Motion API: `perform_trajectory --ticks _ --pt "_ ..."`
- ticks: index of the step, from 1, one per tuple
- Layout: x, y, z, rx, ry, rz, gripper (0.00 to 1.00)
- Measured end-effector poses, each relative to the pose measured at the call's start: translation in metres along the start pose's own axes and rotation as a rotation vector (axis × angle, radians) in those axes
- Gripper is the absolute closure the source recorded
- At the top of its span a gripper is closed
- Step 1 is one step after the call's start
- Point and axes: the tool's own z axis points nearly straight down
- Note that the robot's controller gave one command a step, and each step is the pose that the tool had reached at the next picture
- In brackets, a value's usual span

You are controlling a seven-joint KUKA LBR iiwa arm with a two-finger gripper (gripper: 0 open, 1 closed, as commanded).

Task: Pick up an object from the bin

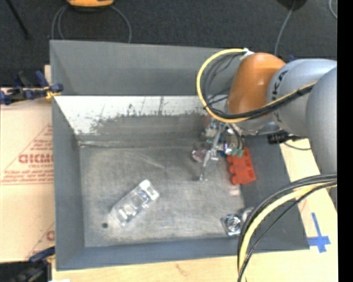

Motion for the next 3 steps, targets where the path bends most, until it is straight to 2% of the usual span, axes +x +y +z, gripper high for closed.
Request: perform_trajectory --ticks 1,2,3 --pt "0.003 -0.013 0.009 0.000 -0.003 0.020 0.00" --pt "0.001 -0.014 0.008 0.003 -0.010 0.017 1.00" --pt "-0.001 -0.033 -0.154 0.005 -0.006 -0.043 1.00"
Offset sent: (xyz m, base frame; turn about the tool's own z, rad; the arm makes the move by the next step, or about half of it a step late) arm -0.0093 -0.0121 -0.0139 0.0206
